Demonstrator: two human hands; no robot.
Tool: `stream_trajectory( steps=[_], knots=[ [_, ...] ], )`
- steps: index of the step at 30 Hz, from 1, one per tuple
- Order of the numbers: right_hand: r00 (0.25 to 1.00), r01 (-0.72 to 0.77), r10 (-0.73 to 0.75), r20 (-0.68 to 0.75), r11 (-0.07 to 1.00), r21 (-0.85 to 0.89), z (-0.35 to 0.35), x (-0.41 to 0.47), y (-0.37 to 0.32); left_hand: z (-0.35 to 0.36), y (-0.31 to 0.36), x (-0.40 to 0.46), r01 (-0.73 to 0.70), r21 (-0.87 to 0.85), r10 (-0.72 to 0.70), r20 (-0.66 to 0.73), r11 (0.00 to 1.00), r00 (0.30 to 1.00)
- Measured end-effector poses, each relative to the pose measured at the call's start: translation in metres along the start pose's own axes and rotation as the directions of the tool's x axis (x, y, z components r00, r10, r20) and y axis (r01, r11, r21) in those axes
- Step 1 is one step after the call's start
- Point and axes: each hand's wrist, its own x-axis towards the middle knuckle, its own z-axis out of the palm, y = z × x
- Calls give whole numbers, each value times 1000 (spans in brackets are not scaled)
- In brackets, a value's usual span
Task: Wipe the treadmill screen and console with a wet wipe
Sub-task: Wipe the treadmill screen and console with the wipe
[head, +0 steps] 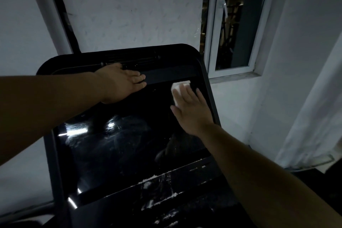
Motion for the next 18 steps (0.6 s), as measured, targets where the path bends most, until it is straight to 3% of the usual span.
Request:
stream_trajectory(
  steps=[2, 6, 11, 13, 16, 18],
  knots=[
    [999, 47, -46, 8, 998, -35, -6, 13, 9, 1, -1, -2, 3, -8, -3, 3, 1000, 1000],
    [998, -64, 64, -20, 998, -1, -12, 14, 25, 2, 0, -3, 13, -23, -13, -2, 1000, 1000],
    [988, 157, -157, 14, 988, -6, -6, 1, -19, -1, -1, -5, 17, -40, -17, -6, 999, 1000],
    [995, 103, -103, -12, 995, 6, -2, 4, -19, -3, -1, -6, 20, -50, -20, 3, 999, 1000],
    [992, -121, 121, -21, 992, 28, 1, 8, -23, -5, 3, -8, 26, -58, -26, 14, 998, 1000],
    [993, -107, 109, -34, 992, 62, 2, 9, -47, -6, 6, -9, 40, -76, -39, 16, 996, 999]
  ],
)
